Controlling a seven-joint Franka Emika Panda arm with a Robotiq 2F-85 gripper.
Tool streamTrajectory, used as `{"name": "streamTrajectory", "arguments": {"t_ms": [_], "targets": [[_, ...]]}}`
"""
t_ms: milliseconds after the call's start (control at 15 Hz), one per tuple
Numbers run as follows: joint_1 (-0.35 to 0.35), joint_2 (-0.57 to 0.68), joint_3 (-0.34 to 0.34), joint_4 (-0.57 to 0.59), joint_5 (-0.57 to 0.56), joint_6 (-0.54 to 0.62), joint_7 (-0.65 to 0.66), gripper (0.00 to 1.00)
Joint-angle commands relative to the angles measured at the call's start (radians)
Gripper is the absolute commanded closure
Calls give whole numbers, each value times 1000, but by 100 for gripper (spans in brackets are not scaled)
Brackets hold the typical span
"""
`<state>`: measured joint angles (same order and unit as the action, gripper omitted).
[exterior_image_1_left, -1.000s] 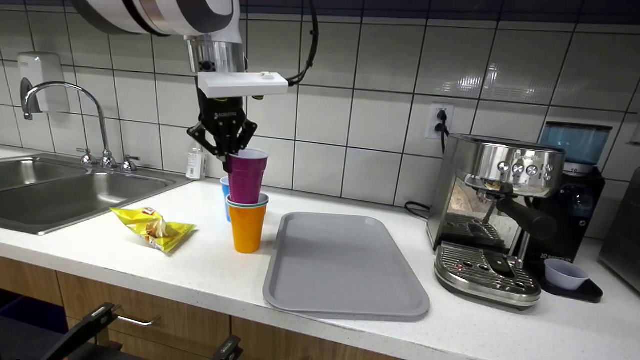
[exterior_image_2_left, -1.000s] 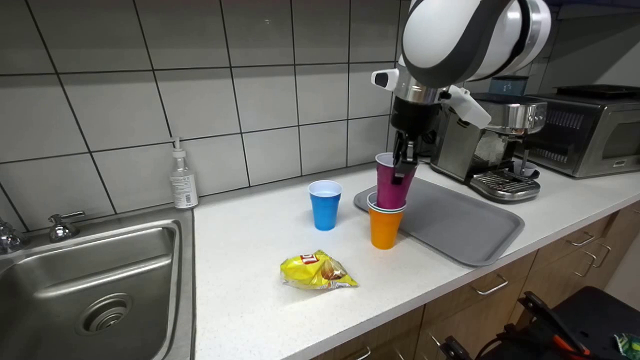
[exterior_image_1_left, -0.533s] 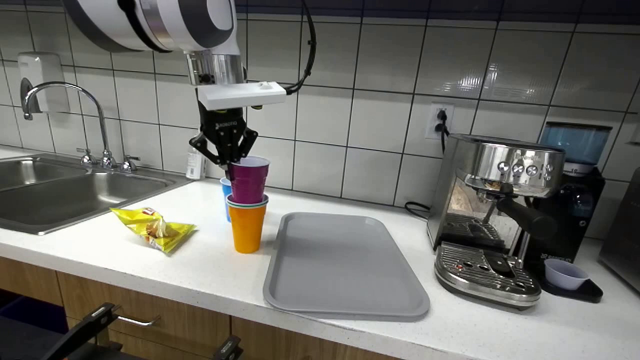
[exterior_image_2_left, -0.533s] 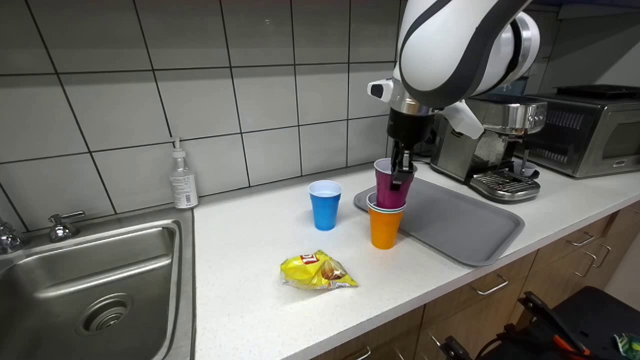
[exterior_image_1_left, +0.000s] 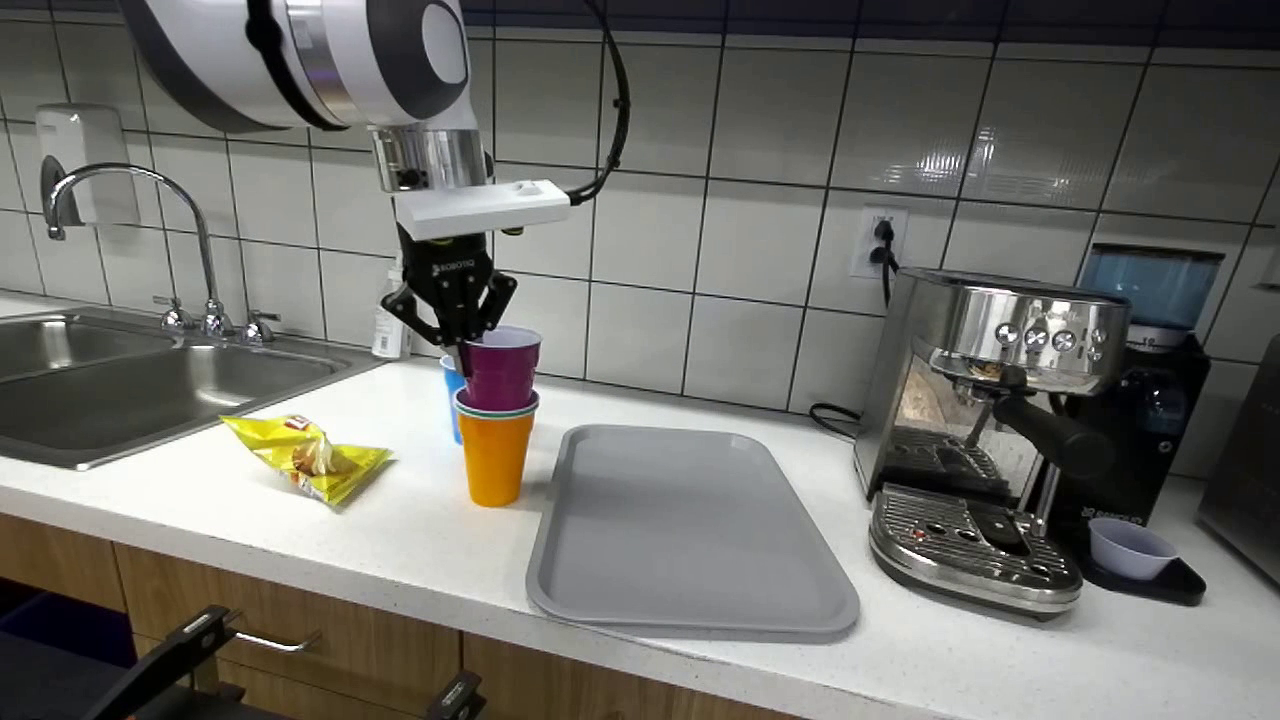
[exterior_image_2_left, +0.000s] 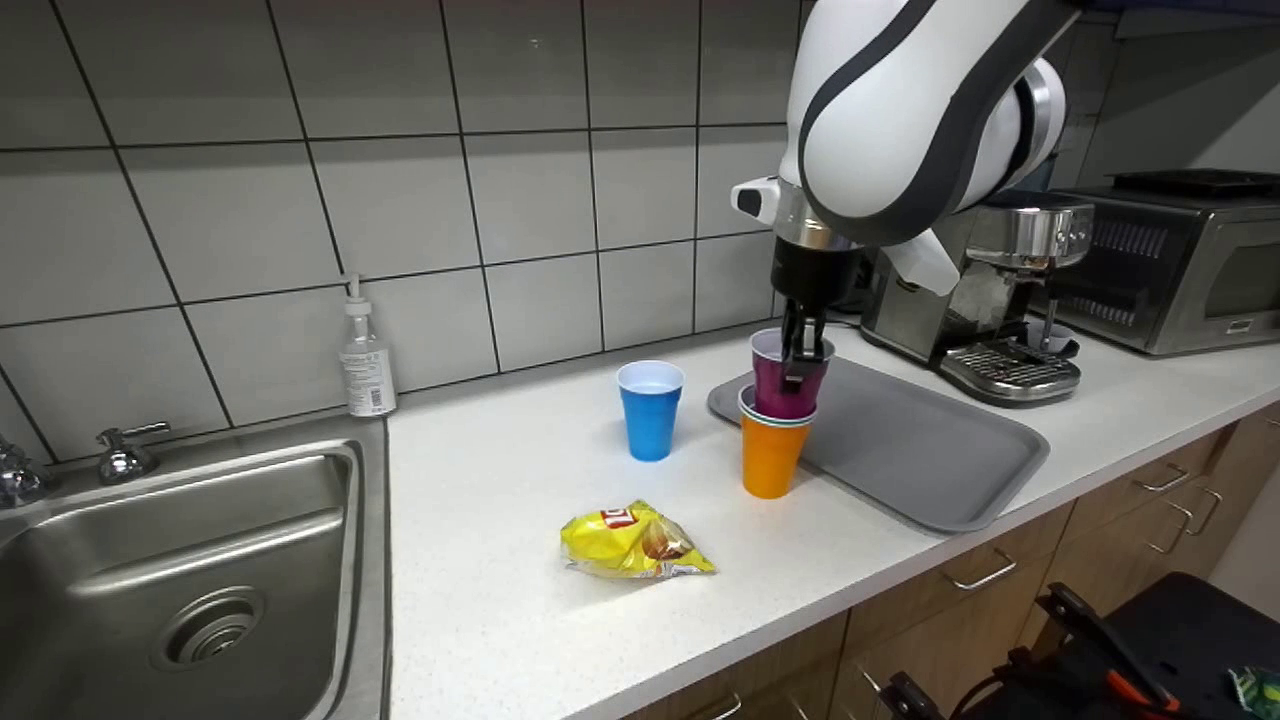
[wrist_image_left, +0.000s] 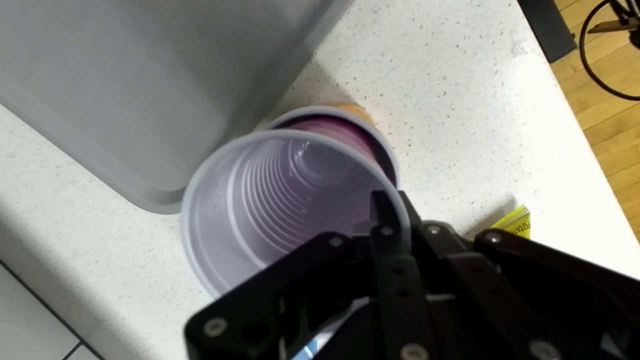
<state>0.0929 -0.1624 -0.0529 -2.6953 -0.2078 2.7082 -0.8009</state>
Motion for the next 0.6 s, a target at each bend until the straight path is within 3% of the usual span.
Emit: {"name": "streamTrajectory", "arguments": {"t_ms": [0, 333, 400, 533], "targets": [[-26, 27, 26, 10, -52, 24, 61, 99], [-26, 43, 27, 12, -74, 28, 90, 99], [-25, 43, 27, 13, -74, 27, 91, 79], [-25, 44, 26, 16, -70, 24, 91, 65]]}}
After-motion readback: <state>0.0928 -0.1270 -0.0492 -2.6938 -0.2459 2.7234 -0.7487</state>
